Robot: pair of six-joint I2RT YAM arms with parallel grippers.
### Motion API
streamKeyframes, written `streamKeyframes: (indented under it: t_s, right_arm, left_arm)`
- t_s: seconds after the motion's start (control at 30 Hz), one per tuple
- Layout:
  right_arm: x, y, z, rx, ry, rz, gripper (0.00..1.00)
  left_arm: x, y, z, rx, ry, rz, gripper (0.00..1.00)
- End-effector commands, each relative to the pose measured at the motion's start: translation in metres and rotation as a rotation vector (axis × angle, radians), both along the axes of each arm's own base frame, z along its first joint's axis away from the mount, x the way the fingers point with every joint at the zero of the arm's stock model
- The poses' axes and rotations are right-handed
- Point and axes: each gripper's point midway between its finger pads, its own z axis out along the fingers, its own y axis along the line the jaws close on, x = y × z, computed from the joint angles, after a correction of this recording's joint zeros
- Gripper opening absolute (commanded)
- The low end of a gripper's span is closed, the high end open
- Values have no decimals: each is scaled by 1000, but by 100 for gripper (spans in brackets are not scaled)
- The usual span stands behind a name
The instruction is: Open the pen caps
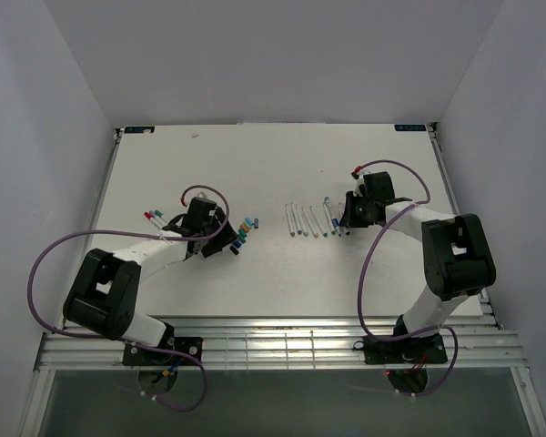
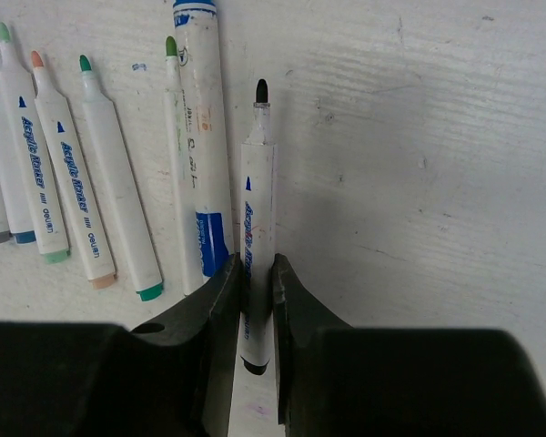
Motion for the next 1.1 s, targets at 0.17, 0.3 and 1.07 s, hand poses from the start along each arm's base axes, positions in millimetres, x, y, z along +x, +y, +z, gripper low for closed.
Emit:
streamKeyframes:
  t_s: [0.17,0.3,1.07]
  right_arm:
    - [17,7,11,25,-64,28,30]
    - [16,8,11,28,-63,29,36]
    - [-30,81,116,156,-258,221,41]
  left_arm:
    - [16,9,57,25,-119,30,80]
    - [25,21,86,72,-168,71,89]
    - [104,151,85,298,-59,327,79]
